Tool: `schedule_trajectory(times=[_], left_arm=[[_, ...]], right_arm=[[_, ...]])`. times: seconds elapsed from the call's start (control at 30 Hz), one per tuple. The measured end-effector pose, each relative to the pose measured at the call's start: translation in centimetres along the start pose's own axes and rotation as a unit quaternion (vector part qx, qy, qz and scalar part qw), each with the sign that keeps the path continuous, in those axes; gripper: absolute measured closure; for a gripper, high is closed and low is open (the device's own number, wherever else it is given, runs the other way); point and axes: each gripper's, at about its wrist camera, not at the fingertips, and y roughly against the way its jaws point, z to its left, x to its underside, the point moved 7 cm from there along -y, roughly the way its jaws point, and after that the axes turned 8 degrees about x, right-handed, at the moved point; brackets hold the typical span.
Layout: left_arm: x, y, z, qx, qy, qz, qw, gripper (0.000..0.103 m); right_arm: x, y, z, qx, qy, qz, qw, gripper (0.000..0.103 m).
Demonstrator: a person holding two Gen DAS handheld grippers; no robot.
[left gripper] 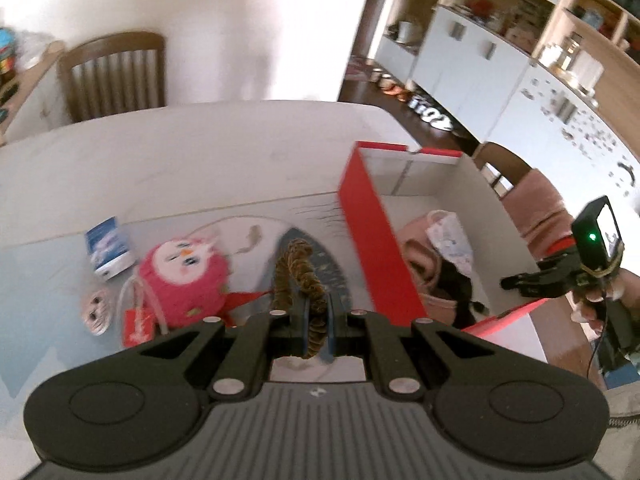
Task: Organize objects
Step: 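Carry the beaded string into the box and open the left gripper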
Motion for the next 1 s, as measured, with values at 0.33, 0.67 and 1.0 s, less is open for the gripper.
schedule_trajectory(times=[0.33,0.67,1.0], left_arm=[[-3.0,-4.6,-6.4,0.038,-0.091,0.019,0.995,0.096],[-5.5,-9.5,-12.6,0.059,-0.187,0.033,0.98,0.096],[-6.9,-15.4,-14.8,0.028,-0.253,0.052,0.9656,0.096]], right_arm=[[0.0,0.1,-0.1,0.0,0.002,-0.002,1.0,0.096],[-0.1,0.0,-0.1,-0.004,-0.002,-0.004,1.0,0.096],[0.0,-0.1,-0.1,-0.004,-0.003,-0.004,1.0,0.096]])
